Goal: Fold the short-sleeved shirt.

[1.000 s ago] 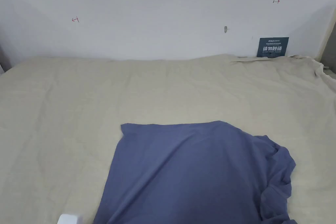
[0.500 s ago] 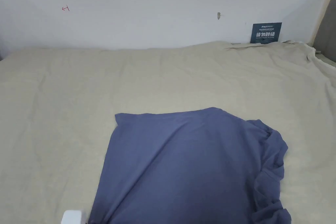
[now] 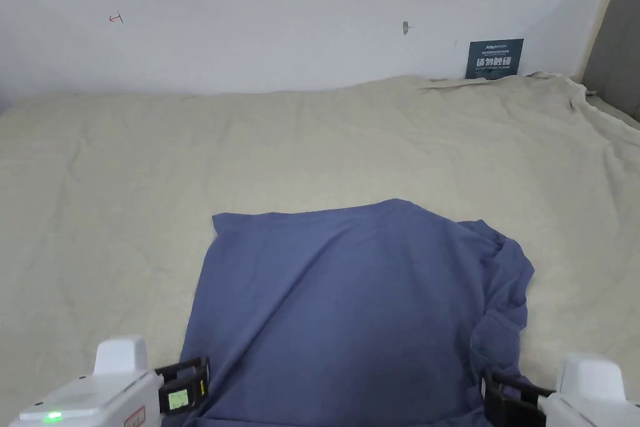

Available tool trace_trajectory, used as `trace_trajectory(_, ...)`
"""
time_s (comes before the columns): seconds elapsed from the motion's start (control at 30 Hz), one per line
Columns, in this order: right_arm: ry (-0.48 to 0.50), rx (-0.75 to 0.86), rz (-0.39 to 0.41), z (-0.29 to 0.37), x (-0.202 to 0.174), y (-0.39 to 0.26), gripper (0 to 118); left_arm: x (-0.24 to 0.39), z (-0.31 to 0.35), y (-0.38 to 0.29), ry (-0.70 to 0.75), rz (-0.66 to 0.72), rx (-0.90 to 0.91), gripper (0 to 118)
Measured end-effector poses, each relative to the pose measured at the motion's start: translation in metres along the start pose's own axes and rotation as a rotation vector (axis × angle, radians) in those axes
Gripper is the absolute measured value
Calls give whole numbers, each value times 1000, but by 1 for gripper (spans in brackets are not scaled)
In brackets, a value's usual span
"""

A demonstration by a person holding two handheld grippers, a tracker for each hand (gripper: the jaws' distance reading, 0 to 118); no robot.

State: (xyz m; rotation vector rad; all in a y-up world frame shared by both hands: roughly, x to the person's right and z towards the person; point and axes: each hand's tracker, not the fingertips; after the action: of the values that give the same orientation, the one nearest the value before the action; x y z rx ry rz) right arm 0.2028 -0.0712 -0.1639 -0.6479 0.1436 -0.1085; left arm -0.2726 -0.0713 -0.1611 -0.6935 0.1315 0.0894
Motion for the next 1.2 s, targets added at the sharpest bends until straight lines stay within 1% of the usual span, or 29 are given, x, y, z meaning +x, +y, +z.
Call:
trace_trajectory(0.1, -9, 78, 16, 10, -1, 25, 103, 5, 6, 18, 9, -9, 62, 110)
trace_trajectory(0.2, -24, 139, 46, 19, -2, 41, 103, 8, 10, 31, 1, 28, 99, 110)
trace_trajectory(0.3, -63, 195, 89, 27, -5, 52, 102, 10, 11, 37, 11, 36, 129, 108)
trace_trajectory(0.33, -82, 208, 104, 29, -5, 55, 102, 11, 11, 37, 8, 31, 138, 105)
trace_trajectory(0.37, -89, 207, 105, 27, 0, 56, 101, 11, 12, 37, 7, 24, 146, 94)
trace_trajectory(0.4, -93, 214, 102, 28, 1, 56, 96, 11, 12, 37, 3, 18, 166, 83)
trace_trajectory(0.43, -90, 226, 98, 30, 3, 57, 85, 13, 12, 36, 1, 16, 179, 71)
trace_trajectory(0.47, -91, 234, 95, 31, 4, 57, 62, 13, 12, 35, 1, 18, 182, 48)
trace_trajectory(0.5, -101, 242, 95, 31, 4, 58, 38, 12, 12, 35, -19, 26, 186, 29)
trace_trajectory(0.53, -111, 245, 100, 30, 4, 58, 13, 11, 11, 34, -42, 37, 186, 14)
trace_trajectory(0.57, -112, 247, 102, 31, 4, 58, 1, 12, 9, 34, -61, 51, 181, 0)
trace_trajectory(0.67, -96, 253, 89, 31, 9, 58, 0, 13, 8, 32, -41, 56, 179, 0)
trace_trajectory(0.73, -109, 251, 98, 31, 8, 58, 0, 12, 7, 32, -40, 55, 154, 0)
trace_trajectory(0.8, -109, 250, 101, 36, -1, 59, 0, 12, 7, 31, -49, 55, 134, 0)
trace_trajectory(0.9, -94, 246, 87, 36, 0, 59, 0, 10, 5, 27, -56, 40, 45, 0)
trace_trajectory(0.97, -91, 247, 87, 36, 0, 59, 0, 8, 3, 23, -58, 67, -41, 0)
trace_trajectory(1.03, -86, 241, 87, 32, 5, 58, 0, 5, 2, 15, -75, 79, -58, 0)
trace_trajectory(1.1, -84, 234, 86, 31, 6, 56, 0, 3, -1, 6, -54, 88, -133, 11)
trace_trajectory(1.2, -84, 220, 83, 26, 8, 53, 0, -1, -7, -11, -36, 72, -198, 17)
